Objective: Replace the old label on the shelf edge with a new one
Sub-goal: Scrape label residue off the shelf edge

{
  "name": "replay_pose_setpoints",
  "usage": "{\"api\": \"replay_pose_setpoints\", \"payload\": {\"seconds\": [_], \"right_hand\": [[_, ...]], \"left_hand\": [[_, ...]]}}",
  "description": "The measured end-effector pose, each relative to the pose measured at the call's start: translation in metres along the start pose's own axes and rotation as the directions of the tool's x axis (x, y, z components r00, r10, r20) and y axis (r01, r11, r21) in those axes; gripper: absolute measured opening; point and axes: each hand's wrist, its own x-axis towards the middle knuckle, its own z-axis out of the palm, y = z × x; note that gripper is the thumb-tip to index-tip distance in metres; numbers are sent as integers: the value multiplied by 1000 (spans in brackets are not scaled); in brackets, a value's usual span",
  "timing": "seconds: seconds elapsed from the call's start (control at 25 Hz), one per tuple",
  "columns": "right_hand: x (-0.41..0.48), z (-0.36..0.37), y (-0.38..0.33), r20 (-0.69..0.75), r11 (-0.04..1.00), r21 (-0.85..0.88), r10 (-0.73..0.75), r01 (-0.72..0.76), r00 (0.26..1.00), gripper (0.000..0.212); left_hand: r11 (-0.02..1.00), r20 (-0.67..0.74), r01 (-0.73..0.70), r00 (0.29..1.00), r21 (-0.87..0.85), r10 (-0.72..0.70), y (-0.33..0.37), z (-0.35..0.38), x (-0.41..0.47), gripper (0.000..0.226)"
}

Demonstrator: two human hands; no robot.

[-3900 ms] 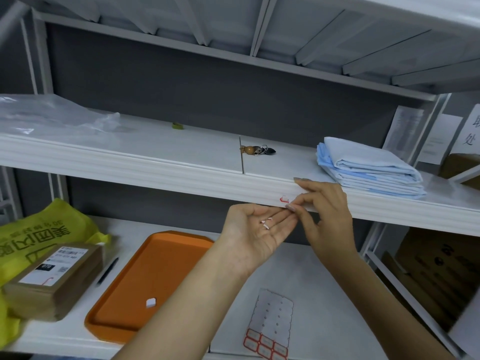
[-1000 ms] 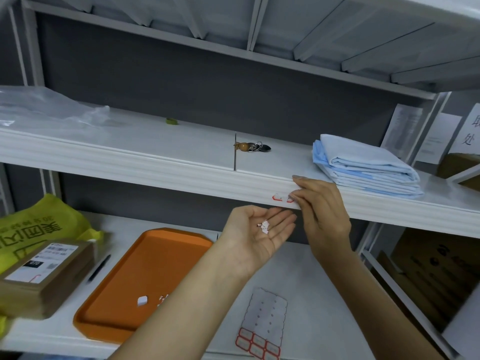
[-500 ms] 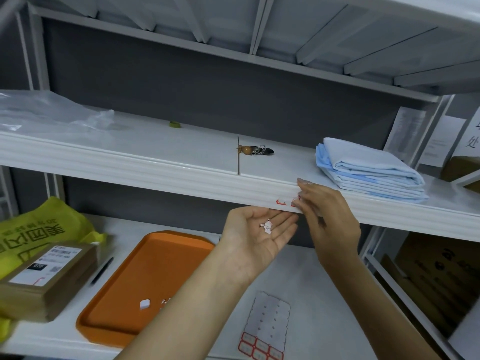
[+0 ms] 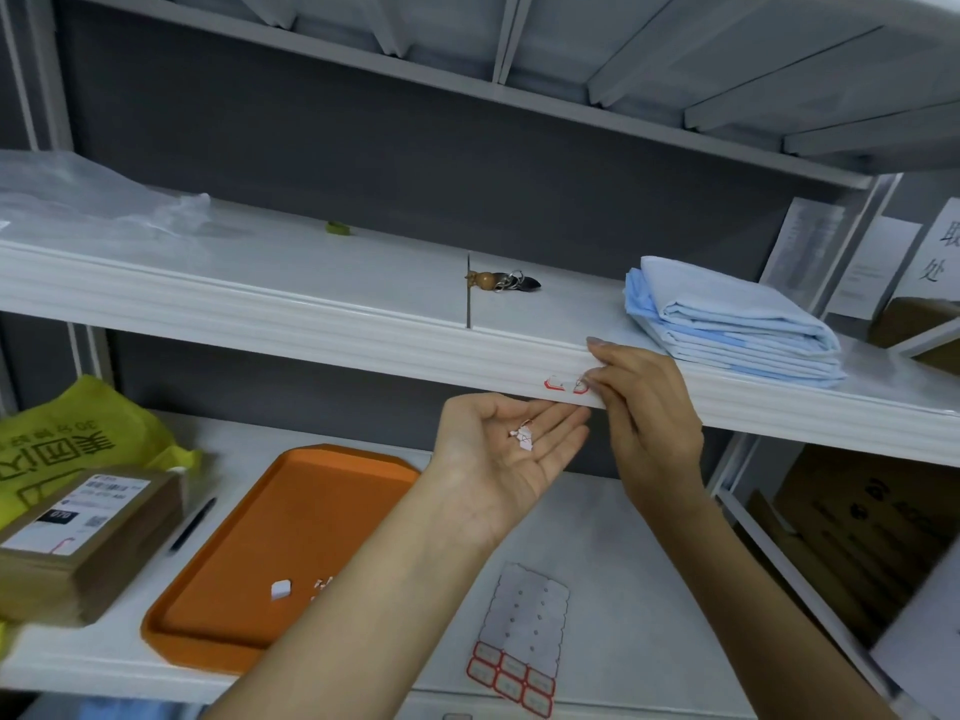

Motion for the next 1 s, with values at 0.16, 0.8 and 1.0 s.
{"api": "replay_pose_setpoints", "payload": {"seconds": [0.16, 0.8, 1.0], "right_hand": [[-2, 0, 0, 12, 1000, -19, 0, 0, 1000, 26], [-2, -5, -5, -48, 998, -44, 47, -49, 998, 14], [0, -6, -10, -37, 995, -55, 82, -84, 996, 15]], "left_hand": [[1000, 5, 2, 1000, -1, -2, 1, 0, -2, 39], [1000, 25, 9, 1000, 19, -10, 5, -4, 0, 39], [1000, 21, 13, 1000, 16, -13, 4, -3, -2, 41]]}}
